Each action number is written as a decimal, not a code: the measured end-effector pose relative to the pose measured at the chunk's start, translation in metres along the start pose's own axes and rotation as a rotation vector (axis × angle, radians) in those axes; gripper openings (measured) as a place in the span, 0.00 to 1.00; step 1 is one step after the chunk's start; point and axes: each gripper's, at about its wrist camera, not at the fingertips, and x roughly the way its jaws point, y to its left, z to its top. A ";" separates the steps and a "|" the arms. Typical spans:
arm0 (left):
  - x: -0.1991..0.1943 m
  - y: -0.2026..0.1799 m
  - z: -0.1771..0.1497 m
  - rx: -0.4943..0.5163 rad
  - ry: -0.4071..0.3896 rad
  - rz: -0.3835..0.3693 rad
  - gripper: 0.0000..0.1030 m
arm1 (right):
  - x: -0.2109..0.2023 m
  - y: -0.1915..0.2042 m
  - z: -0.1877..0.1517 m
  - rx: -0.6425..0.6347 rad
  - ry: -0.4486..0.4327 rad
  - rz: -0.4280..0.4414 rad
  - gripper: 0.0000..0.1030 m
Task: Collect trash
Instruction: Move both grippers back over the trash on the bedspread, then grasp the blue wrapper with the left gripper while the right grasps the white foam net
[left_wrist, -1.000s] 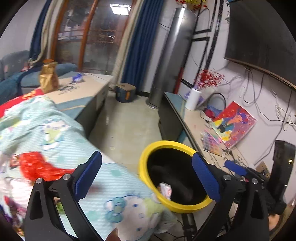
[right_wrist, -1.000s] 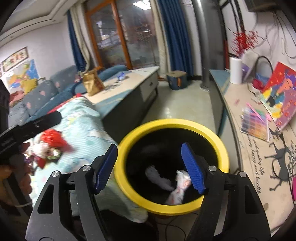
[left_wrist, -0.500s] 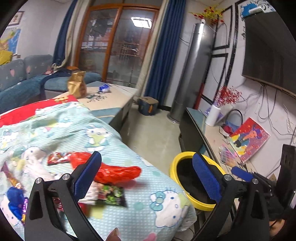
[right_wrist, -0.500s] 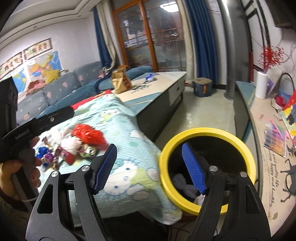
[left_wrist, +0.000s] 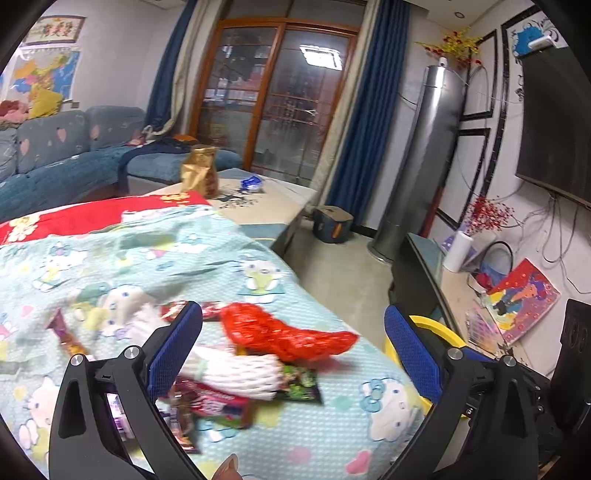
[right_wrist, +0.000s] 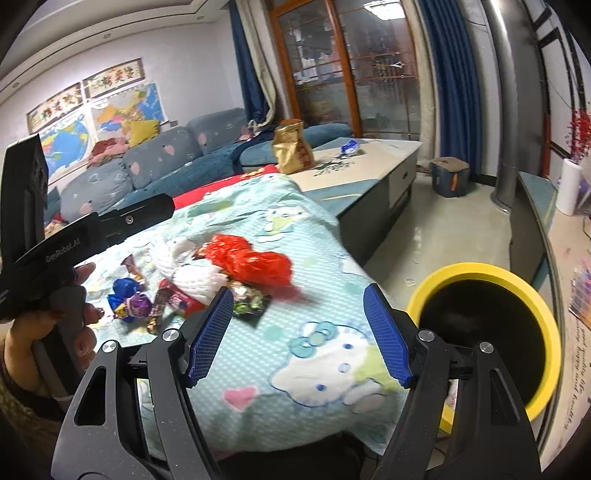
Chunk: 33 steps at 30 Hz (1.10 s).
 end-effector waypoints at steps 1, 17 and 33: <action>-0.002 0.006 0.000 -0.007 -0.001 0.014 0.93 | 0.003 0.004 0.001 -0.005 0.004 0.009 0.63; -0.025 0.096 -0.009 -0.142 0.000 0.185 0.93 | 0.054 0.069 0.008 -0.133 0.089 0.139 0.63; -0.031 0.160 -0.037 -0.264 0.084 0.249 0.93 | 0.112 0.089 0.012 -0.133 0.200 0.180 0.63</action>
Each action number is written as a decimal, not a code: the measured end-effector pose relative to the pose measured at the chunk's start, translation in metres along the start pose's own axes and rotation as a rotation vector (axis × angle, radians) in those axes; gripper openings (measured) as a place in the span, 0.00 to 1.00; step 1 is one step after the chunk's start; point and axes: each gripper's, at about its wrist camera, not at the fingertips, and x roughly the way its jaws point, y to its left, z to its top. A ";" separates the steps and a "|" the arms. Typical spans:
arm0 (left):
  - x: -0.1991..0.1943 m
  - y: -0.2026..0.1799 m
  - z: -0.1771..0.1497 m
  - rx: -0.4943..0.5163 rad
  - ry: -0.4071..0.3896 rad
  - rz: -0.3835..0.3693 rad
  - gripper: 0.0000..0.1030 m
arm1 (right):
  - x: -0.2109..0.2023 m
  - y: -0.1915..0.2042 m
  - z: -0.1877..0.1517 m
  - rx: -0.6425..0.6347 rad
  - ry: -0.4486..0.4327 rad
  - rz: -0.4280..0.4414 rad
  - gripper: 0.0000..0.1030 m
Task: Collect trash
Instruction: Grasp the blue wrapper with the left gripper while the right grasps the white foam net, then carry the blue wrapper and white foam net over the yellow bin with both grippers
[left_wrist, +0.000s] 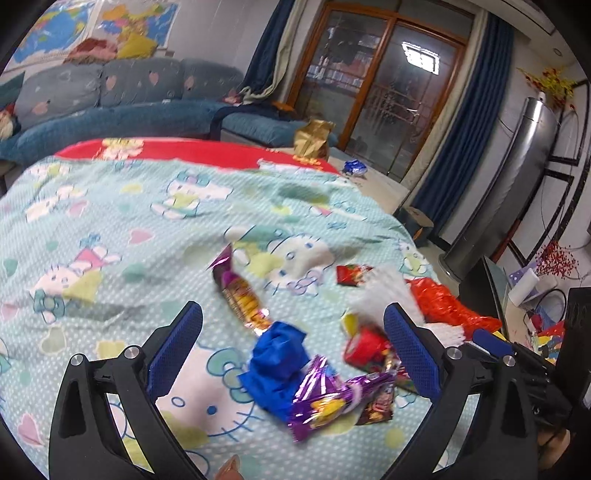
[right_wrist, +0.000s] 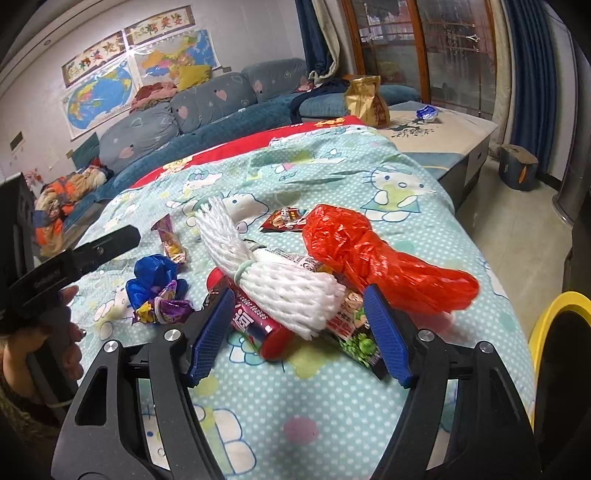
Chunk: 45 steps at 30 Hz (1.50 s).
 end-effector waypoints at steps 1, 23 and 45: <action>0.004 0.006 -0.001 -0.022 0.016 -0.006 0.92 | 0.003 0.000 0.001 -0.002 0.005 -0.001 0.63; -0.001 0.014 0.000 -0.102 0.046 -0.117 0.11 | -0.015 0.019 -0.010 -0.051 -0.016 0.083 0.10; -0.045 -0.054 0.029 0.024 -0.080 -0.229 0.10 | -0.071 -0.002 -0.007 0.007 -0.180 0.023 0.09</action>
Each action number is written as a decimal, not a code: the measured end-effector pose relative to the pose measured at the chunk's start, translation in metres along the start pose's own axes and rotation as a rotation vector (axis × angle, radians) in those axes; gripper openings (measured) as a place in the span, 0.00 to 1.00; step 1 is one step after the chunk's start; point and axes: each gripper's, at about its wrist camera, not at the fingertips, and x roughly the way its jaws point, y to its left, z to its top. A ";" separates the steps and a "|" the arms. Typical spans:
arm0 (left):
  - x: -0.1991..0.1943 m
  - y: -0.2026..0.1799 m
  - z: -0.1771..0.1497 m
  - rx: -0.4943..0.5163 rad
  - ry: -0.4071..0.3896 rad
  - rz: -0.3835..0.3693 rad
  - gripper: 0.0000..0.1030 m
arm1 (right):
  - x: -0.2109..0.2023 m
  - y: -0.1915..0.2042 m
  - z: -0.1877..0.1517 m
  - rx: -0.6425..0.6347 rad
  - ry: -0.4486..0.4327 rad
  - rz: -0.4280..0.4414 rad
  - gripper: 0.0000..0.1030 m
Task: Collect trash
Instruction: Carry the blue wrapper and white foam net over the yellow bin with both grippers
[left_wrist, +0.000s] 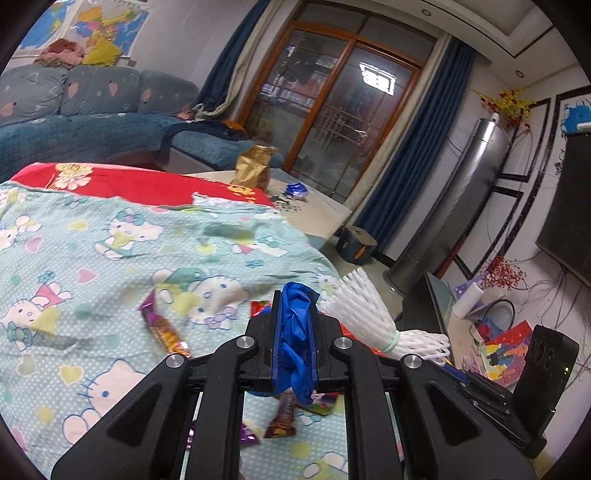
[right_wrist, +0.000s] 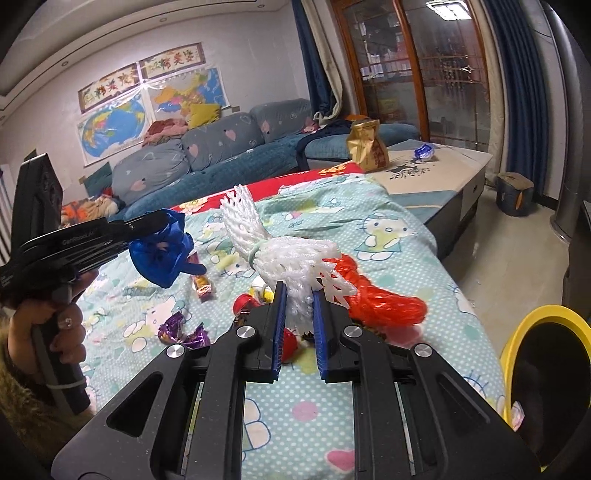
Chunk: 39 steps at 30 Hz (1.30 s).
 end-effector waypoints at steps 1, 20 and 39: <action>0.002 -0.005 0.000 0.007 0.004 -0.010 0.10 | -0.002 -0.001 -0.001 0.002 -0.003 -0.004 0.09; 0.021 -0.073 -0.009 0.111 0.031 -0.127 0.10 | -0.050 -0.047 -0.008 0.086 -0.069 -0.148 0.09; 0.042 -0.133 -0.029 0.200 0.084 -0.232 0.10 | -0.094 -0.099 -0.030 0.178 -0.085 -0.309 0.09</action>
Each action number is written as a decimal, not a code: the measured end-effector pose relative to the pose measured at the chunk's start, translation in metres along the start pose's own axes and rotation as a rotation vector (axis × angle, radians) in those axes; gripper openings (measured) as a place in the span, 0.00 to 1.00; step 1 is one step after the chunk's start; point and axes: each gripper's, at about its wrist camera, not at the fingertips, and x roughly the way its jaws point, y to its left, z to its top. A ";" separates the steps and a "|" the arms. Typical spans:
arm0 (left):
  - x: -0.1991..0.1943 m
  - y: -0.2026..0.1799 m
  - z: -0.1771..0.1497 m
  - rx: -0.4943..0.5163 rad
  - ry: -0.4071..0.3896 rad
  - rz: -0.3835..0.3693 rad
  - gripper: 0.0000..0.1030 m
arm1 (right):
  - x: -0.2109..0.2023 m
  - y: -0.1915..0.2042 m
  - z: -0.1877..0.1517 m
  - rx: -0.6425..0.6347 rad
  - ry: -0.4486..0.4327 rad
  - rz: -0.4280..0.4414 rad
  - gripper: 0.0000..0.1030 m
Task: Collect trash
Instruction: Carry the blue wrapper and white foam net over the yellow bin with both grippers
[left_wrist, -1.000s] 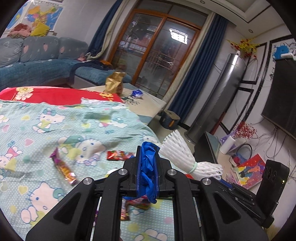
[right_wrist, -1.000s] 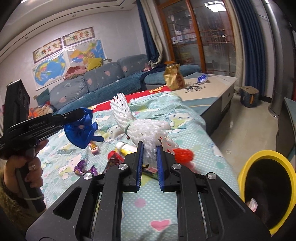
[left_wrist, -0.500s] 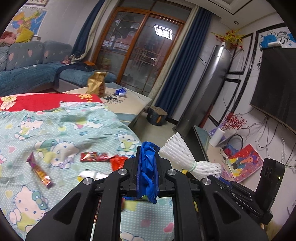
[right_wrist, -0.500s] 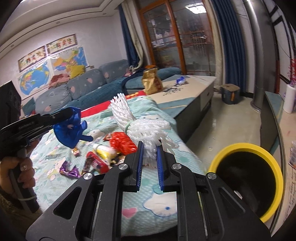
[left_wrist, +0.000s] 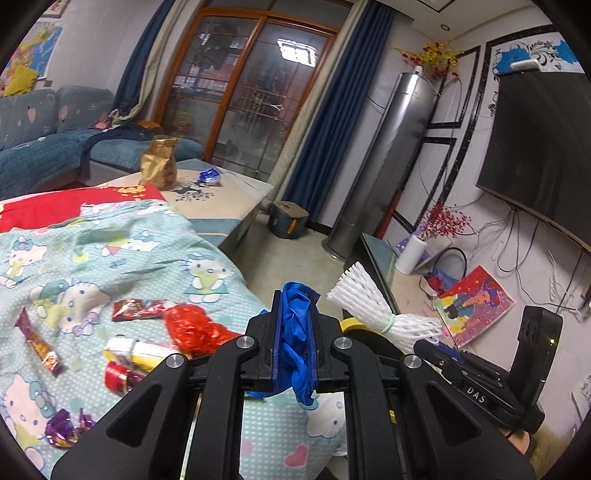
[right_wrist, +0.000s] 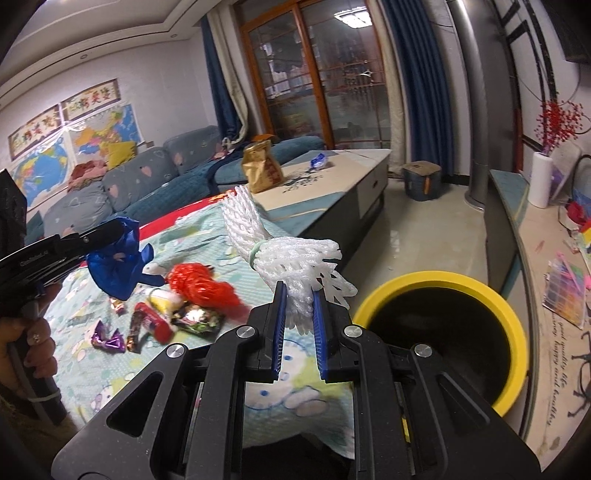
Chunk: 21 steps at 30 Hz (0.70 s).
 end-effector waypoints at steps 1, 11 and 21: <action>0.002 -0.004 -0.001 0.006 0.002 -0.006 0.10 | -0.002 -0.004 -0.001 0.004 -0.001 -0.009 0.09; 0.021 -0.033 -0.008 0.055 0.031 -0.060 0.10 | -0.012 -0.039 -0.008 0.039 0.006 -0.091 0.09; 0.036 -0.055 -0.016 0.091 0.062 -0.100 0.10 | -0.021 -0.067 -0.009 0.068 0.001 -0.163 0.09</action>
